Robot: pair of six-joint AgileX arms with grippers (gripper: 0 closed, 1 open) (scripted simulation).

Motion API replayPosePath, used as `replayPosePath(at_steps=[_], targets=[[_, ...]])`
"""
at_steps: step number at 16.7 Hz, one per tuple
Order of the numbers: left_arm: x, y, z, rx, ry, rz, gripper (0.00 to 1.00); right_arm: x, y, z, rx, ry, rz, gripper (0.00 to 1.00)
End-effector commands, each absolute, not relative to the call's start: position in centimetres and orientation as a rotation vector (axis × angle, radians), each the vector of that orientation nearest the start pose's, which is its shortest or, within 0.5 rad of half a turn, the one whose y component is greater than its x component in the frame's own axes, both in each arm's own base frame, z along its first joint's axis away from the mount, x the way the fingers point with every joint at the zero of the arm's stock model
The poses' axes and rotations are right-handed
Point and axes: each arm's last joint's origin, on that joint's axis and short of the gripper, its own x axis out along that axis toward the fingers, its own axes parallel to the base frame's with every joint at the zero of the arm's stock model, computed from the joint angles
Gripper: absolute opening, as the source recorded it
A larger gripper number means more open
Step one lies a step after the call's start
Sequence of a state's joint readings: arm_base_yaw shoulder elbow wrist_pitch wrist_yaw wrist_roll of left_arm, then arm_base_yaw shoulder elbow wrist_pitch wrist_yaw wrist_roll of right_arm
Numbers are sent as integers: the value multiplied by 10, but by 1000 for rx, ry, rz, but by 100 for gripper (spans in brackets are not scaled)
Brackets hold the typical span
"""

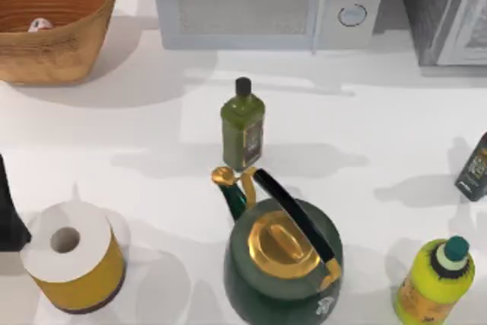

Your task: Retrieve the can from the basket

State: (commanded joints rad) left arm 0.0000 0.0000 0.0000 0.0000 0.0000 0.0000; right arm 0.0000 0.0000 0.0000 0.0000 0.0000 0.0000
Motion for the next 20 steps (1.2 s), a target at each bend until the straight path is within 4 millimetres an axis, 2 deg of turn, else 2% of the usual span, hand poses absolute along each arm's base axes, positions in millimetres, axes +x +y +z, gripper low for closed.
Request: replayPosePath(at_steps=[3, 5, 8, 11, 13, 15, 18, 20], targets=[[106, -1, 162, 0, 4, 0, 100, 106, -1, 160, 0, 0, 0, 100], [106, -1, 172, 0, 28, -1, 100, 106, -1, 160, 0, 0, 0, 100], [111, -1, 202, 0, 98, -3, 100, 106, -1, 160, 0, 0, 0, 100], [128, 0, 243, 0, 205, -6, 100, 106, -1, 160, 0, 0, 0, 100], [149, 1, 272, 0, 293, -9, 100, 106, -1, 160, 0, 0, 0, 100], [179, 3, 300, 0, 391, -11, 100, 106, -1, 160, 0, 0, 0, 100], [239, 6, 329, -2, 549, -16, 100, 106, -1, 160, 0, 0, 0, 100], [286, 9, 337, -4, 658, -20, 100, 106, -1, 160, 0, 0, 0, 100]])
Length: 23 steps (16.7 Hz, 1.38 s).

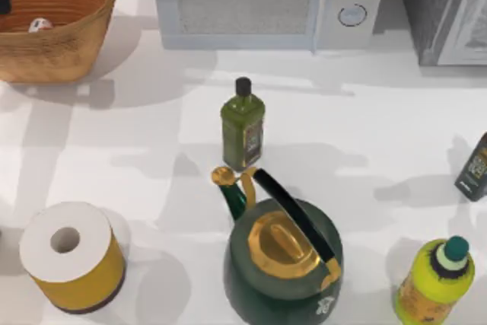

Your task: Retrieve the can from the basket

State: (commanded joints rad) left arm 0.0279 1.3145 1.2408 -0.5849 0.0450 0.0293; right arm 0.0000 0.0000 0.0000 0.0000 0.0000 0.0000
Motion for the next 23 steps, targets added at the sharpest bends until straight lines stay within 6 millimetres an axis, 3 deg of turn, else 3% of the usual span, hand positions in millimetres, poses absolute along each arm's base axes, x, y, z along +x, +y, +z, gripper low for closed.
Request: replayPosePath(at_steps=[3, 6, 11, 16, 23], targets=[[358, 15, 329, -8, 818, -26, 100, 106, -1, 160, 0, 0, 0, 100], [421, 21, 301, -14, 966, -33, 100, 106, -1, 160, 0, 0, 0, 100], [492, 30, 233, -24, 1163, -43, 100, 106, -1, 160, 0, 0, 0, 100], [518, 35, 189, -30, 1261, -49, 100, 106, -1, 160, 0, 0, 0, 100], [519, 32, 185, -27, 1266, -54, 100, 106, -1, 160, 0, 0, 0, 100]])
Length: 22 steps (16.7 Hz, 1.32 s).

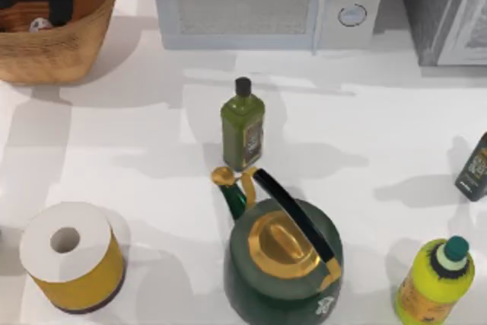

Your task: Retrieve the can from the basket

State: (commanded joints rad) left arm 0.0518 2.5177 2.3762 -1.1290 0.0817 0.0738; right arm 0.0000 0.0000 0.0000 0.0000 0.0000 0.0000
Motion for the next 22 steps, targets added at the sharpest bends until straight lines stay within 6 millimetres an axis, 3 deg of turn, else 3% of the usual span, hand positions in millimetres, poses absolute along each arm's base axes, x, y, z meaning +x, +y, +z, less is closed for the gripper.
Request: replayPosePath(at_steps=[6, 10, 22], targets=[[536, 32, 133, -31, 1267, -49, 100, 106, -1, 160, 0, 0, 0, 100], [537, 32, 129, -31, 1267, -49, 100, 106, -1, 160, 0, 0, 0, 100], [537, 32, 129, -31, 1267, -49, 10, 106, -1, 160, 0, 0, 0, 100]])
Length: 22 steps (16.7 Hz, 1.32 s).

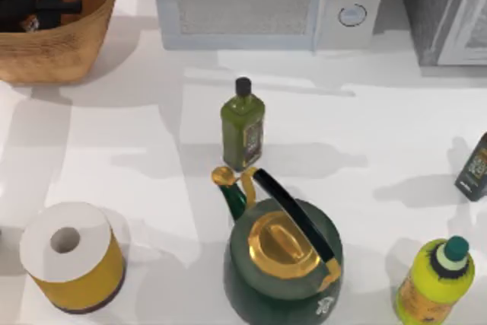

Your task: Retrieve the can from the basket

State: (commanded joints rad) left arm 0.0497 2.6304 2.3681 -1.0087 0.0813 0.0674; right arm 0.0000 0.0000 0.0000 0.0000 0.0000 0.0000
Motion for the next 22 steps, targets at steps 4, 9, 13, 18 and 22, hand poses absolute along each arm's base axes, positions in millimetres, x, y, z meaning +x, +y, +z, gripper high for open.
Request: replayPosePath(at_steps=[4, 9, 13, 18, 22], targets=[[537, 32, 129, -31, 1267, -49, 0, 106, -1, 160, 0, 0, 0, 100], [537, 32, 129, -31, 1267, -49, 0, 106, -1, 160, 0, 0, 0, 100], [534, 36, 153, -29, 1218, -33, 0, 106, -1, 160, 0, 0, 0, 100], [503, 46, 209, -59, 1114, 23, 0, 106, -1, 160, 0, 0, 0, 100], [446, 43, 273, -64, 959, 47, 0, 106, -1, 160, 0, 0, 0, 100]])
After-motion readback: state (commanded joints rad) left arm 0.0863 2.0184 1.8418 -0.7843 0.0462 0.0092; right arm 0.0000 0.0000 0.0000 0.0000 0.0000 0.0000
